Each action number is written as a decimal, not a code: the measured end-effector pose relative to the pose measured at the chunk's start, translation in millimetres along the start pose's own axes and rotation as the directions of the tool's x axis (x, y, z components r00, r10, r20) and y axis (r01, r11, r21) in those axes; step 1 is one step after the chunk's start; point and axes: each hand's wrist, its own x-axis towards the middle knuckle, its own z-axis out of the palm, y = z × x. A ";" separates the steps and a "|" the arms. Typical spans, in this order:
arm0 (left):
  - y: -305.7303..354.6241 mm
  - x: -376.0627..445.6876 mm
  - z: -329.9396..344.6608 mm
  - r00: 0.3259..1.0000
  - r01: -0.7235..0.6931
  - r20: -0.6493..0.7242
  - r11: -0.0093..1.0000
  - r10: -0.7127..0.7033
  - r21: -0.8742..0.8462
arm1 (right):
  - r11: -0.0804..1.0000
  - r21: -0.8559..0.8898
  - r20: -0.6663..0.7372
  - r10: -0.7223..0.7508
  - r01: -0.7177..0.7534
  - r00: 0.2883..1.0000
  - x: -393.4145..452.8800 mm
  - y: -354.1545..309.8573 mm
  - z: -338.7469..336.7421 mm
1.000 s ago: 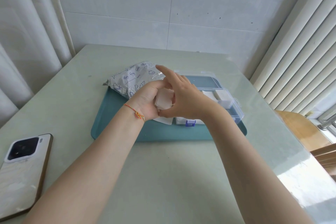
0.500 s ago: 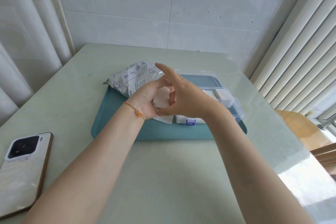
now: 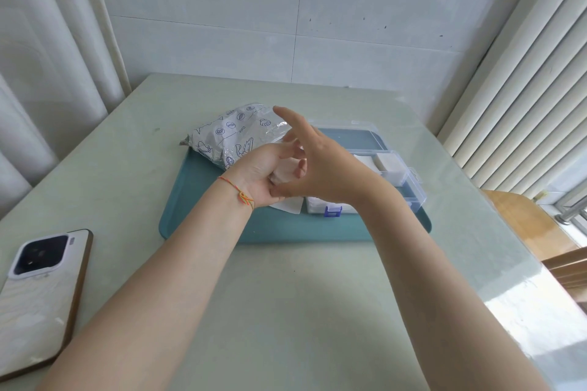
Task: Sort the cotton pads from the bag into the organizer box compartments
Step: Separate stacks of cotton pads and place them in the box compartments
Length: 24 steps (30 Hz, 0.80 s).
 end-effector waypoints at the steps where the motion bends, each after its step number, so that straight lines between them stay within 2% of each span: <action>1: 0.0 0.1 0.2 1.000 -0.011 0.017 1.000 0.011 0.001 | 1.000 -0.008 0.027 0.009 -0.009 1.000 -0.4 0.1 -1.3; 3: -0.1 -0.4 0.6 0.999 -0.008 0.048 1.000 0.007 0.030 | 0.999 -0.035 0.051 0.000 0.002 0.999 -0.7 -0.1 -2.1; 7: -0.7 0.5 -1.1 0.999 0.022 0.040 0.998 -0.024 0.056 | 1.000 -0.014 -0.003 0.013 -0.013 1.000 -1.3 -0.5 -2.9; 11: -1.3 -2.0 3.0 0.998 0.007 0.056 0.989 -0.015 0.150 | 0.999 -0.034 0.038 0.001 0.001 0.999 -1.0 0.2 -2.9; 15: -0.9 0.9 -0.7 0.999 -0.017 0.042 0.989 0.011 0.147 | 0.997 0.058 0.037 0.049 -0.051 0.998 -1.9 7.2 -12.6; 20: -9.7 12.0 -1.2 0.979 -0.139 -0.077 0.898 0.188 0.418 | 0.945 0.302 -0.229 0.202 -0.127 0.952 3.7 13.3 -20.5; 24: -13.1 9.3 8.1 0.962 -0.233 0.022 0.773 0.273 0.590 | 0.941 0.313 -0.178 0.187 -0.125 0.966 8.4 16.4 -2.1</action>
